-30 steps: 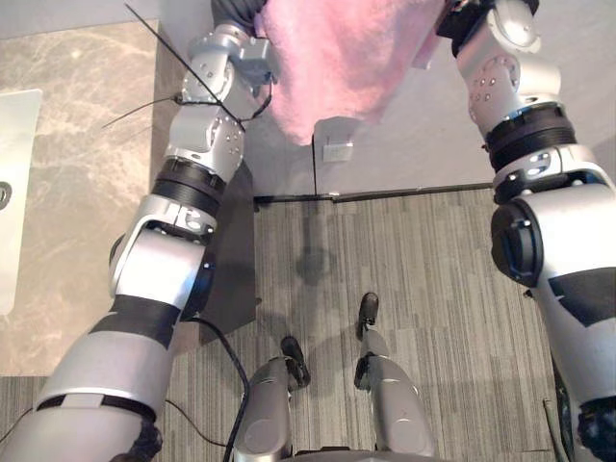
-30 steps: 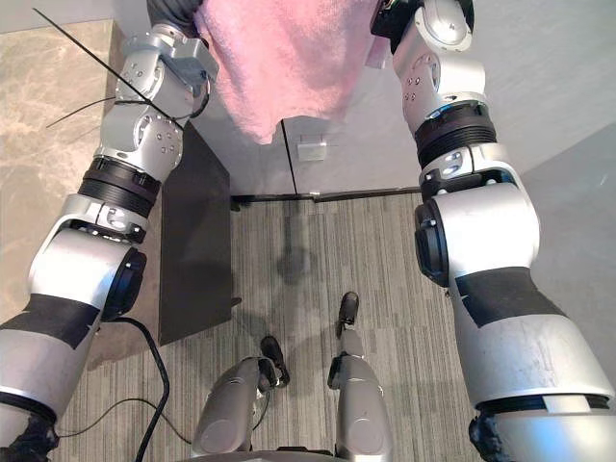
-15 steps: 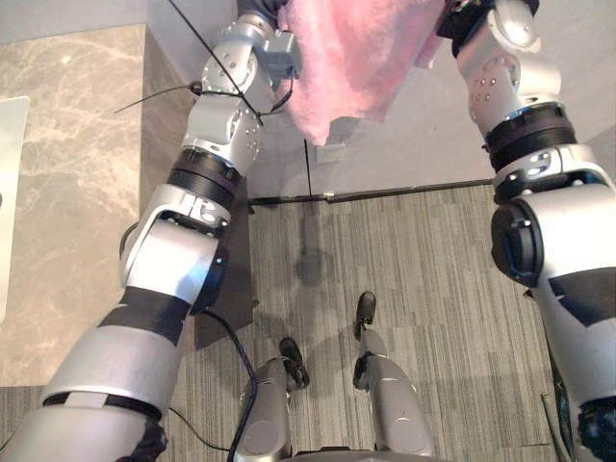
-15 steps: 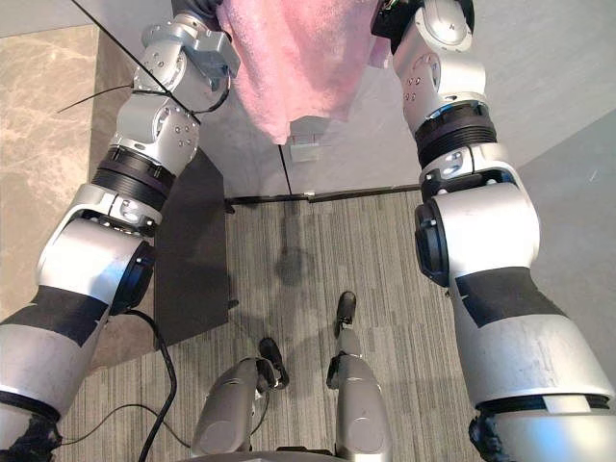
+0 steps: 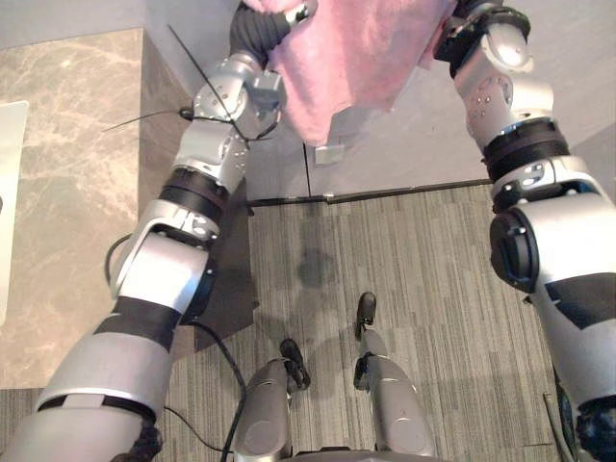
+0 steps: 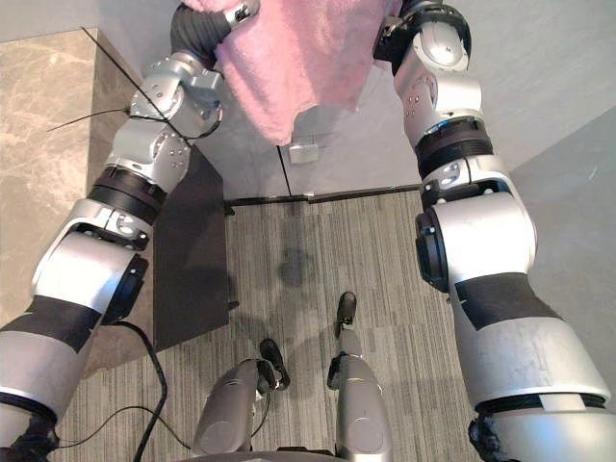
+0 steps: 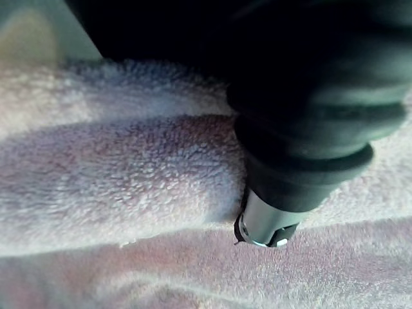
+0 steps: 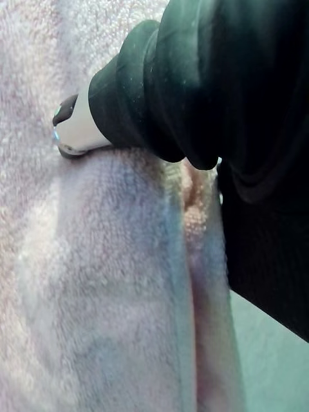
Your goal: Organize washtable
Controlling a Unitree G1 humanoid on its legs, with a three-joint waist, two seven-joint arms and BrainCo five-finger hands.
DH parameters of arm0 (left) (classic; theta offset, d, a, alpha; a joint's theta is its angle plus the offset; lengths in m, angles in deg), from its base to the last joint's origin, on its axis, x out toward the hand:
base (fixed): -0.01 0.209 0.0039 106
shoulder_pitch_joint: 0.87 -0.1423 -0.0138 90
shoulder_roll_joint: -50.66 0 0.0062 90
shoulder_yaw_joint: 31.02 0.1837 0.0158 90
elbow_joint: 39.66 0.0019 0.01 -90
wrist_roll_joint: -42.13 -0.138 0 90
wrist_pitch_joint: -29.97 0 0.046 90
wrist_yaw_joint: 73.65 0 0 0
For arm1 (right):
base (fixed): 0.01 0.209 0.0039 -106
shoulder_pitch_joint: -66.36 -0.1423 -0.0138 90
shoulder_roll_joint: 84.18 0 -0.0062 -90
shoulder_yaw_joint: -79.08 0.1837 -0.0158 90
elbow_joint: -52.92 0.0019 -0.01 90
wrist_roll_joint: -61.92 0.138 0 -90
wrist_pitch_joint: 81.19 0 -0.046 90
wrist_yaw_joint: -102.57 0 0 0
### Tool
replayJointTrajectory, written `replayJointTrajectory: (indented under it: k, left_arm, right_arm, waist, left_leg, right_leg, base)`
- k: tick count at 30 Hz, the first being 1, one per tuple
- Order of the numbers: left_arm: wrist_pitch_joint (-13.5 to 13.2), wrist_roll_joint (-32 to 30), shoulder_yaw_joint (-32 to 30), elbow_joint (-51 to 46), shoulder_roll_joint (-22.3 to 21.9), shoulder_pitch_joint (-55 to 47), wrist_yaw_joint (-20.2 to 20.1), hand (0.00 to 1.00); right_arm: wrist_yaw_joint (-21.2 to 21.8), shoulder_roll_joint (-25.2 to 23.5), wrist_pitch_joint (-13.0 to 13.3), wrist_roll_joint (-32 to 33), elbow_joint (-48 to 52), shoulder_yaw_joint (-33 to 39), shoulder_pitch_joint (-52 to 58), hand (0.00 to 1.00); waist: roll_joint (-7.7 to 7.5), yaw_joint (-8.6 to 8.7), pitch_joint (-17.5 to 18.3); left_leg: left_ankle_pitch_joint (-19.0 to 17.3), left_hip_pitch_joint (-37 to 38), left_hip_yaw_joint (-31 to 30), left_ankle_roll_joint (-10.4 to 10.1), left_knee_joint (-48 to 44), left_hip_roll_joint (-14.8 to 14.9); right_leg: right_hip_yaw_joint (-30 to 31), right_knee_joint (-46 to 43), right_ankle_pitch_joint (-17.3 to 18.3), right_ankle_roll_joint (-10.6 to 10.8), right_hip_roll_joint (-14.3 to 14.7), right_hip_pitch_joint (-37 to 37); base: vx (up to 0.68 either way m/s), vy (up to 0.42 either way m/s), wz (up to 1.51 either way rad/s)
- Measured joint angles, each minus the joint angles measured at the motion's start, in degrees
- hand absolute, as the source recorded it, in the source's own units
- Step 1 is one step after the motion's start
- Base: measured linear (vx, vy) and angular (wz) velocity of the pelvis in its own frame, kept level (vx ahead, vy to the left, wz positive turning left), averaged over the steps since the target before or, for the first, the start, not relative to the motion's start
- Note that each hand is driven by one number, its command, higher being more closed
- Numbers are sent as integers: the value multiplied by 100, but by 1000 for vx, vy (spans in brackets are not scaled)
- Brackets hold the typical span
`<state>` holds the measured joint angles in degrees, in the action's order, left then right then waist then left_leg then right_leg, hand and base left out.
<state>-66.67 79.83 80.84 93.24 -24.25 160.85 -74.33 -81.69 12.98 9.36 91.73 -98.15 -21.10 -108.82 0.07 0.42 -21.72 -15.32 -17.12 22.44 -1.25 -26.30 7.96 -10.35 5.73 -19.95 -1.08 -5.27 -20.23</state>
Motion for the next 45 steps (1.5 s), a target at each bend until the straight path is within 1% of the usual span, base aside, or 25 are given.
replayJointTrajectory:
  k: [1, 3, 4, 7, 9, 11, 14, 17, 19, 20, 23, 24, 25, 26, 27, 28, 29, 31, 34, 36, 38, 39, 41, 43, 45]
  left_arm:
    - [2, 2, 39, -103, 165, -80, -63, 0]
    - [3, 25, 56, -417, 696, -363, -241, 0]
    - [3, 48, 50, -497, 909, -506, -323, 0]
    - [6, 61, -4, -636, 1282, -844, -482, 0]
    - [8, 65, -67, -664, 1388, -994, -554, 0]
    - [8, 96, -433, -696, 1435, -1261, -555, 0]
    - [8, 199, -830, -708, 1475, -1499, -550, 0]
    - [9, 202, -1299, -825, 1611, -1799, -541, 0]
    - [8, 189, -1865, -871, 1693, -1890, -463, 0]
    - [7, 166, -2008, -888, 1693, -1890, -386, 0]
    - [-15, -3, -2656, -1033, 1686, -1898, 55, 0]
    - [-21, -19, -2864, -1192, 1669, -1949, 205, 0]
    - [-25, -23, -2999, -1315, 1629, -1997, 253, 0]
    - [-74, -29, -3227, -1621, 1550, -2159, 381, 0]
    - [-113, -36, -3305, -1751, 1508, -2236, 439, 0]
    - [-174, -74, -3354, -1901, 1483, -2397, 486, 0]
    - [-202, -98, -3354, -1941, 1436, -2557, 504, 0]
    - [-211, -132, -3337, -2112, 1371, -2858, 571, 0]
    - [-280, -133, -3176, -2740, 1229, -3331, 554, 0]
    - [-281, -132, -2855, -3019, 1222, -3624, 435, 0]
    - [-276, -125, -2417, -3491, 1101, -3937, 140, 0]
    - [-275, -118, -2310, -3586, 1101, -4039, 36, 0]
    - [-254, -86, -1909, -3689, 1097, -4386, -347, 0]
    - [-236, -1, -1624, -3700, 1098, -4594, -498, 0]
    - [-169, 3, -1284, -3699, 1094, -4680, -652, 0]
  right_arm:
    - [28, 22, -19, 11, 44, -68, 68, 0]
    - [99, 160, -93, 81, 312, -324, 304, 0]
    - [129, 250, -94, 115, 405, -420, 390, 0]
    - [217, 374, -94, 122, 435, -462, 437, 0]
    - [229, 550, -94, 163, 564, -653, 471, 0]
    - [320, 660, -93, 173, 778, -661, 506, 0]
    - [338, 892, -88, 171, 1218, -651, 732, 0]
    - [309, 1142, -80, 150, 1725, -322, 1019, 0]
    - [118, 1166, -42, 36, 2128, 442, 1191, 0]
    - [10, 1165, -29, -69, 2223, 633, 1215, 0]
    - [-600, 1152, 129, -475, 2674, 1550, 1303, 0]
    - [-838, 1125, 147, -592, 2928, 1909, 1357, 0]
    - [-955, 1107, 153, -642, 3066, 2087, 1388, 0]
    - [-1222, 1098, 213, -798, 3298, 2331, 1444, 0]
    - [-1338, 1099, 281, -850, 3413, 2415, 1484, 0]
    - [-1503, 1097, 397, -913, 3629, 2484, 1598, 0]
    - [-1620, 1097, 519, -913, 3807, 2488, 1764, 0]
    - [-1687, 1081, 605, -890, 4039, 2379, 1985, 0]
    - [-1582, 1004, 807, -759, 4505, 1981, 2521, 0]
    - [-1326, 844, 819, -686, 4709, 1619, 2857, 0]
    - [-860, 631, 818, -320, 4735, 1119, 3335, 0]
    - [-740, 601, 813, -197, 4735, 923, 3423, 0]
    - [-156, 527, 784, 235, 4715, 172, 3698, 0]
    - [133, 435, 768, 393, 4611, -267, 3755, 0]
    - [370, 395, 755, 578, 4490, -573, 3756, 0]
  waist:
    - [1, -3, 0]
    - [5, -45, 1]
    - [18, -93, 1]
    - [75, -130, 19]
    - [148, -134, 61]
    - [217, -132, 101]
    - [219, -123, 102]
    - [226, -120, 108]
    - [226, -121, 109]
    - [226, -119, 109]
    - [224, -128, 112]
    - [224, -123, 112]
    - [224, -122, 112]
    - [224, -120, 112]
    - [225, -120, 119]
    - [221, -118, 230]
    - [213, -122, 401]
    - [218, -123, 563]
    - [199, -126, 779]
    - [206, -122, 877]
    - [182, -135, 928]
    - [185, -133, 932]
    - [173, -128, 975]
    - [132, -135, 1002]
    - [61, -154, 1045]
  left_leg:
    - [3, 12, 7, -3, 12, -2]
    - [8, 68, 57, -11, 48, -4]
    - [9, 111, 88, -12, 76, -8]
    - [23, 203, 104, -20, 154, -39]
    - [30, 230, 93, -8, 199, -77]
    - [50, 272, 109, 12, 256, -115]
    - [55, 395, 106, 20, 330, -126]
    - [86, 517, 106, 32, 455, -193]
    - [133, 551, 109, 43, 543, -215]
    - [155, 565, 107, 44, 552, -231]
    - [204, 612, 81, 45, 635, -304]
    - [207, 636, 60, 45, 645, -304]
    - [209, 664, 52, 43, 658, -306]
    - [224, 759, 41, 38, 729, -305]
    - [238, 807, 34, 39, 777, -305]
    - [253, 826, 23, 34, 860, -307]
    - [274, 848, 18, 29, 934, -327]
    - [340, 999, -12, -18, 1100, -356]
    - [510, 1214, -57, -88, 1475, -388]
    - [606, 1351, -45, -117, 1678, -390]
    - [666, 1495, -38, -131, 1819, -395]
    - [672, 1515, -30, -137, 1830, -399]
    - [675, 1522, 7, -135, 1823, -413]
    - [682, 1523, 33, -146, 1816, -412]
    - [681, 1508, 73, -151, 1801, -415]
  right_leg:
    - [5, 0, 0, 0, 1, 2]
    - [43, 0, 0, 0, 7, 7]
    - [76, 0, -1, 0, 9, 22]
    - [84, 0, -1, 1, -5, 74]
    - [77, 0, -1, 1, -35, 87]
    - [76, 0, -1, 1, -84, 106]
    - [45, 0, -1, 1, -94, 214]
    - [-2, 1, -1, 1, -110, 289]
    - [-29, 1, 0, 1, -144, 291]
    - [-38, 1, 0, 1, -157, 292]
    - [-61, 1, 0, 1, -183, 329]
    - [-65, 1, 0, 1, -184, 362]
    - [-67, 1, 0, 1, -184, 389]
    - [-72, 1, 0, 2, -181, 458]
    - [-78, 2, 2, 2, -183, 491]
    - [-85, 7, 34, -21, -183, 494]
    - [-142, 29, 163, -96, -191, 500]
    - [-208, 29, 213, -47, -190, 582]
    - [-236, 29, 218, -37, -168, 645]
    - [-234, 30, 217, -37, -156, 687]
    - [-234, 28, 214, -35, -139, 767]
    - [-224, 31, 214, -35, -140, 778]
    - [-194, 34, 215, -34, -153, 777]
    - [-173, 34, 223, -25, -154, 770]
    - [-132, 34, 285, 56, -166, 748]
  base:
    - [-15, 34, -7]
    - [-32, 78, -10]
    - [-31, 87, -11]
    - [-32, 95, -1]
    - [-38, 135, 5]
    - [-32, 118, 1]
    - [-27, 91, 2]
    - [-30, 81, 1]
    - [-25, 54, 5]
    - [-25, 56, 7]
    - [-18, 74, 7]
    - [-12, 59, 5]
    - [-7, 63, 4]
    - [0, 49, 2]
    - [-4, 54, 2]
    - [8, 43, 6]
    - [21, 37, 5]
    - [82, 17, 7]
    - [93, 9, 5]
    - [81, 12, -3]
    - [20, 2, 0]
    - [1, 22, -4]
    - [-15, 22, -6]
    - [-15, 10, -5]
    - [-10, -1, -6]
